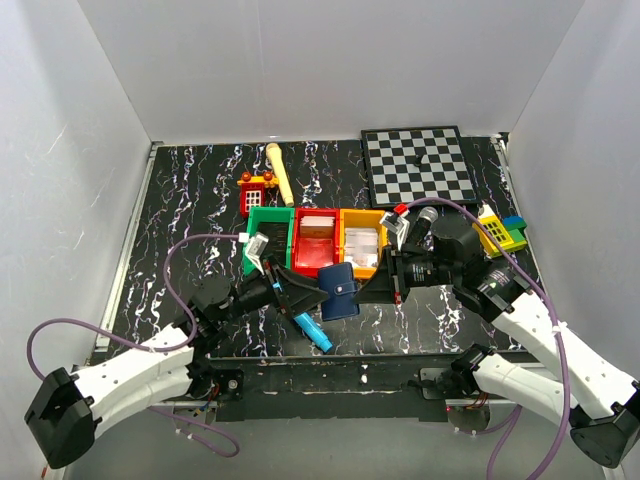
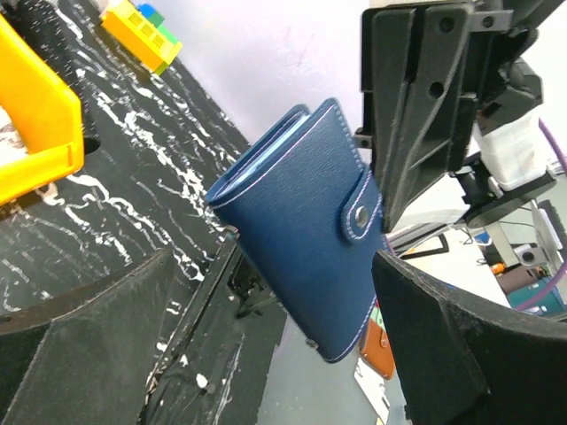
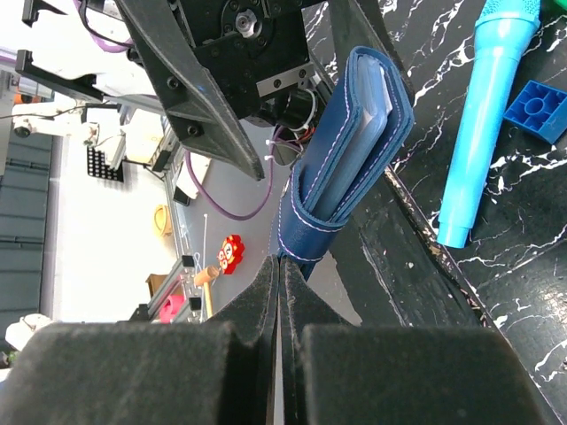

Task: Take the credit cards out of the card holder
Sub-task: Pick up the card holder from the center of the board.

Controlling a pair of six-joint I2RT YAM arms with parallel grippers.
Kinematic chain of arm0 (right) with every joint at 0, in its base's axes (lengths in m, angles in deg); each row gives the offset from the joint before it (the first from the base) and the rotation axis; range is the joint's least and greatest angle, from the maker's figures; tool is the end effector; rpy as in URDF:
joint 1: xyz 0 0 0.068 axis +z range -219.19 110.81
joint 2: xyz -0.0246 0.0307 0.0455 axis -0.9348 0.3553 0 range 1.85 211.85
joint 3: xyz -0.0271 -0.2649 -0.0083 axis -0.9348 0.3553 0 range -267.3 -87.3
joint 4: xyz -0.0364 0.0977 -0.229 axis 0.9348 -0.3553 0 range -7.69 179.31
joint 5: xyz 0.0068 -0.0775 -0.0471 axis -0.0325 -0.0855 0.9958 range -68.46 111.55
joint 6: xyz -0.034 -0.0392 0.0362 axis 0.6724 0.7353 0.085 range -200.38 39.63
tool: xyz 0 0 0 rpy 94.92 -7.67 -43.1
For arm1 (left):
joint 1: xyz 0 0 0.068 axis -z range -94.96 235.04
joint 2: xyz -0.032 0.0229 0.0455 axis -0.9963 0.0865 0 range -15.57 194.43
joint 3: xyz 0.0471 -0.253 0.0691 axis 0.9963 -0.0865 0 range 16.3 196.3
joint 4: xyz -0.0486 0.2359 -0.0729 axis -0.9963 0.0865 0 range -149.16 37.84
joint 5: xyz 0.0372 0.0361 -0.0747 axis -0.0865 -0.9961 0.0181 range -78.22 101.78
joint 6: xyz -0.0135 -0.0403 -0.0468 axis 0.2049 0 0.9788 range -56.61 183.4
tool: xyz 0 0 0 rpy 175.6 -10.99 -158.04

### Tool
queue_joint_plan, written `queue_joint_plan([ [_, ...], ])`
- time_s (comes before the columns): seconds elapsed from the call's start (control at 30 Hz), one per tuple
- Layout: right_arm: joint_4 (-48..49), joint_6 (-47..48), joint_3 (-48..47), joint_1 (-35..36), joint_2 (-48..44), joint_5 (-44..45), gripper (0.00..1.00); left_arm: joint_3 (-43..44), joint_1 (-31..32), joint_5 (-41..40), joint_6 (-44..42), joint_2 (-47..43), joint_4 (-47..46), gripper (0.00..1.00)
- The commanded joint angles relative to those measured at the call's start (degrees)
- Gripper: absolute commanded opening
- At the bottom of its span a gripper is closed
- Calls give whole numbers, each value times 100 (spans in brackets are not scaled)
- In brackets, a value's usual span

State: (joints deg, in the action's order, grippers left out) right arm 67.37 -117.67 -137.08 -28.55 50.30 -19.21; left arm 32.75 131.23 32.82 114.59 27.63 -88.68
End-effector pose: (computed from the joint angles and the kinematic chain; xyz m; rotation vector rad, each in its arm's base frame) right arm 0.1205 0.1452 0.3325 -0.6054 2.0983 1.5318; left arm 0.1175 -0.1477 0.2435 0.2622 1.7491 -1.5811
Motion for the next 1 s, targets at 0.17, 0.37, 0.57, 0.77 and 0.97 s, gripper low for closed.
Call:
queue_joint_plan([
  [0.17, 655, -84, -85, 75, -89, -424, 1, 175, -40, 532, 355, 259, -1204, 91],
  [0.37, 954, -269, 144, 75, -143, -478, 1, 254, -40, 937, 584, 566, -1873, 84],
  [0.57, 902, -225, 161, 67, -151, -434, 1, 175, -49, 823, 628, 418, -1953, 79],
  [0.77, 998, -225, 284, 75, -107, -407, 1, 157, -49, 735, 575, 207, -1821, 70],
  [0.97, 1086, -278, 329, 75, -55, -407, 1, 131, -49, 718, 549, 101, -1742, 53],
])
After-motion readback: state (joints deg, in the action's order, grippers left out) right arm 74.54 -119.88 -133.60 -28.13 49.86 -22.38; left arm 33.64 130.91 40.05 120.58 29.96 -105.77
